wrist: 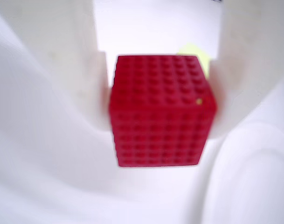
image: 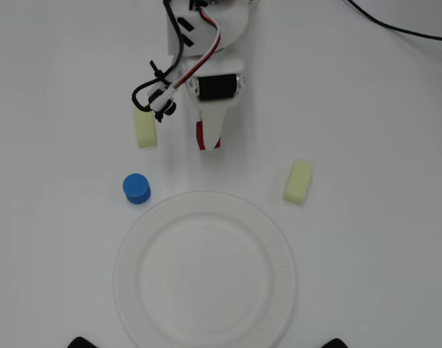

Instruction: Grasp a red block and put it in the dish.

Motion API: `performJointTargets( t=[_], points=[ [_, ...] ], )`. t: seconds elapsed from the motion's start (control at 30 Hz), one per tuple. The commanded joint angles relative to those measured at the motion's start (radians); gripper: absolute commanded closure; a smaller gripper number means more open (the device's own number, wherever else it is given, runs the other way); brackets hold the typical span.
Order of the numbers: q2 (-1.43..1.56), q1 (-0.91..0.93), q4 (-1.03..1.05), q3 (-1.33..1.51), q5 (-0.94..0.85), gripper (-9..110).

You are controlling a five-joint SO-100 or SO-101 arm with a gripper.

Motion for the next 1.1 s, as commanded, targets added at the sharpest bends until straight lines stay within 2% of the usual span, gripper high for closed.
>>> performJointTargets(
  t=[0.0,0.13,0.3,0.63,0.87,1.07],
  points=[
    [0.195,0.003,-0.138,0.057,-0.038,101],
    [0.265,-0.003,-0.344,0.158,-0.069,101],
    [0.156,-0.012,-0.514,0.124,-0.055,101],
    [-0.318,-0.035,-0.517,-0.268,-0.023,101],
    [-0.565,-0.034,-0.517,-0.448,0.014,101],
    [-0.658,-0.029,-0.517,-0.494,-0.014,101]
  ],
)
